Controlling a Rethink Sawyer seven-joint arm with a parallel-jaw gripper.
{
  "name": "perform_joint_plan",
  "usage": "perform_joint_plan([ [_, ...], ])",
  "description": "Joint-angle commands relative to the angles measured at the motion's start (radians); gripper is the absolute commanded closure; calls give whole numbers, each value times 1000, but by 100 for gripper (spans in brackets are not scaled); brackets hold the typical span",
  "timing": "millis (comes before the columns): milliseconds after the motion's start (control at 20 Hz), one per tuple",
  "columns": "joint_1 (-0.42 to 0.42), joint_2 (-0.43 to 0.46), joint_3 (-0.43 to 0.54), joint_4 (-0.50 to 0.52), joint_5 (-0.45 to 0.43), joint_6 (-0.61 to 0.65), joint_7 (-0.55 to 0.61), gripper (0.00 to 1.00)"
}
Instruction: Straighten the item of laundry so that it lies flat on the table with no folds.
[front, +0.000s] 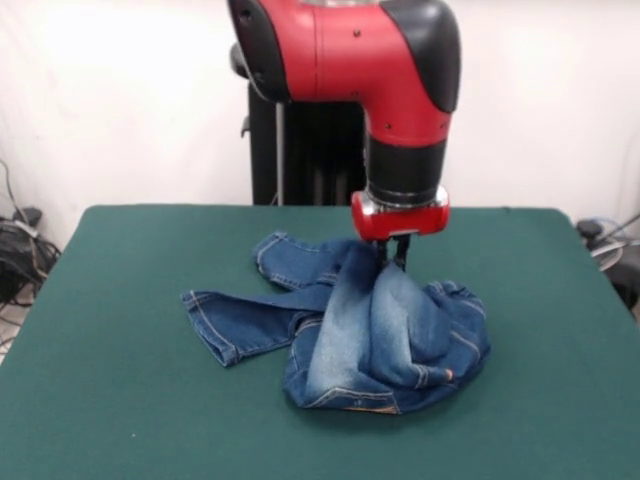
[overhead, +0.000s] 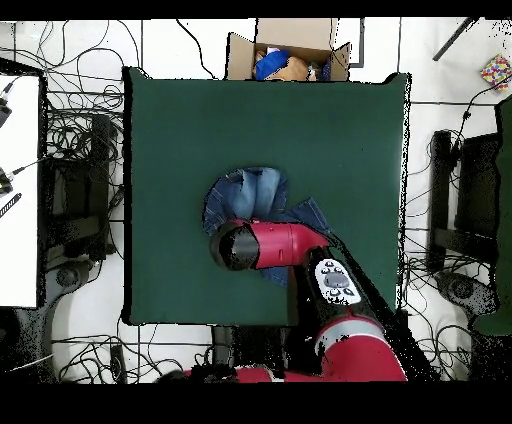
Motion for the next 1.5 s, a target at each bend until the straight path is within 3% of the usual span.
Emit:
perform_joint_plan([
  [50, 32, -204, 41, 28, 72, 241, 78, 100],
  [300, 21, -322, 67, 44, 129, 379, 68, 100],
  [1000, 51, -425, 62, -11, 166, 591, 70, 100],
  [1250, 107, -520, 33, 0, 185, 672, 123, 100],
  [1500, 129, -652, 19, -12, 228, 768, 101, 100],
])
